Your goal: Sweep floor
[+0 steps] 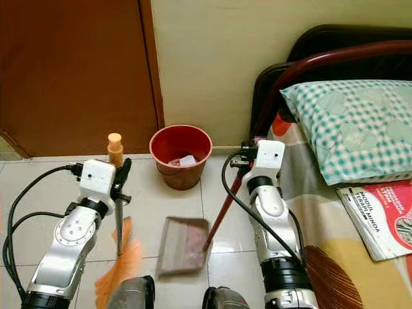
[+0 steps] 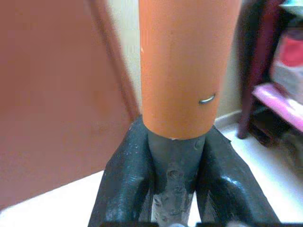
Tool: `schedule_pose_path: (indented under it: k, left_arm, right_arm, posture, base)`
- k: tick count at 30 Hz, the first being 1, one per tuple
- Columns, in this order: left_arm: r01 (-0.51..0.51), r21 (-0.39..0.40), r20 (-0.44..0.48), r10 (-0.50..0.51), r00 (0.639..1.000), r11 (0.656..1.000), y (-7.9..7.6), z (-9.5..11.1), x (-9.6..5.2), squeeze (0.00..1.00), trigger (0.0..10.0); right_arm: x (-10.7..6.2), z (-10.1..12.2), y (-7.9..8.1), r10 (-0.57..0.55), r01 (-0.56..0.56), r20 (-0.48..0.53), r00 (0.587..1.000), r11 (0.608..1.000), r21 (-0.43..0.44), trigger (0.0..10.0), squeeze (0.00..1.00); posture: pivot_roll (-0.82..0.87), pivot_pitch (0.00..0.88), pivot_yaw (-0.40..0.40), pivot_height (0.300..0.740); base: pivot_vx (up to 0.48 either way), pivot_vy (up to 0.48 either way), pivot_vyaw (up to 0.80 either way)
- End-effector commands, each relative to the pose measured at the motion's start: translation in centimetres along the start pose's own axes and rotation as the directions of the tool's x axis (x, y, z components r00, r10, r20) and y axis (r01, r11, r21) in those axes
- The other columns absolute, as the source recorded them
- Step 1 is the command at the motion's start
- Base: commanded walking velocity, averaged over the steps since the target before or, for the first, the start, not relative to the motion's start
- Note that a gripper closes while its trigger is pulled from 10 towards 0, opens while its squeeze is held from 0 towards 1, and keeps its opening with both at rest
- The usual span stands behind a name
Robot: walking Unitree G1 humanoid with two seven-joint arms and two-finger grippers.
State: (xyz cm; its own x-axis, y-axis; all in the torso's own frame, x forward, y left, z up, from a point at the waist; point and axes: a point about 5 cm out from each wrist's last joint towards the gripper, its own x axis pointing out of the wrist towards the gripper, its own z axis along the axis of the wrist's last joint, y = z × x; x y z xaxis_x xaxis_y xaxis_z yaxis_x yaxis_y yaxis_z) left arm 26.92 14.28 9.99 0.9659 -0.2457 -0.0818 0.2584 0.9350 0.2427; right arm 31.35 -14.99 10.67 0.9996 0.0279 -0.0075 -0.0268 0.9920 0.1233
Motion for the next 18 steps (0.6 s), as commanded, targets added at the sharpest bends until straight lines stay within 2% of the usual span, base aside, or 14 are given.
schedule_pose_path:
  k: [1,4,9,11,12,14,18]
  left_arm:
    - [0.094,0.089,0.119,-0.104,0.987,0.992,-1.2,2.6,0.5,0.0,10.0]
    - [0.101,0.087,0.135,-0.112,0.984,0.991,-1.5,3.0,0.6,0.0,10.0]
    - [0.031,0.096,0.131,-0.043,0.99,0.995,-0.7,3.0,0.3,0.0,10.0]
    - [-0.053,0.109,0.097,0.042,0.994,0.993,0.9,2.2,-0.5,0.0,10.0]
    - [-0.053,0.109,0.097,0.042,0.994,0.993,0.9,2.2,-0.5,0.0,10.0]
    - [-0.147,0.12,0.033,0.144,0.989,0.982,3.0,0.6,-1.9,0.0,10.0]
    - [-0.208,0.125,0.001,0.209,0.978,0.97,4.2,-0.3,-2.7,0.0,10.0]
  right_arm:
    - [0.0,0.2,-0.2,-0.013,0.013,0.013,1.0,1.0,-0.001,10.0,0.0]
    - [0.0,0.1,-0.1,-0.012,0.012,0.01,1.0,1.0,-0.002,10.0,0.0]
    - [-0.3,-0.1,-0.2,-0.017,0.017,0.007,1.0,1.0,0.008,10.0,0.0]
    - [-0.4,-0.2,-0.3,-0.025,0.025,0.003,1.0,1.0,0.016,10.0,0.0]
    - [-0.4,-0.2,-0.3,-0.025,0.025,0.003,1.0,1.0,0.016,10.0,0.0]
    - [-0.4,-0.2,-0.2,-0.028,0.028,0.003,1.0,0.999,0.021,10.0,0.0]
    - [-0.4,-0.2,-0.2,-0.029,0.029,0.002,1.0,0.999,0.023,10.0,0.0]
  posture:
    - [0.07,0.182,-0.039,0.74]
    - [0.07,0.184,-0.039,0.74]
    - [0.08,0.177,-0.041,0.74]
    - [0.08,0.177,-0.038,0.74]
    - [0.08,0.177,-0.038,0.74]
    - [0.08,0.177,-0.038,0.74]
    - [0.08,0.177,-0.038,0.74]
  base:
    - [0.0,0.0,0.0]
    - [0.0,0.0,0.0]
    - [0.0,0.0,0.0]
    - [0.0,0.0,0.0]
    - [0.0,0.0,0.0]
    - [0.0,0.0,0.0]
    - [0.0,0.0,0.0]
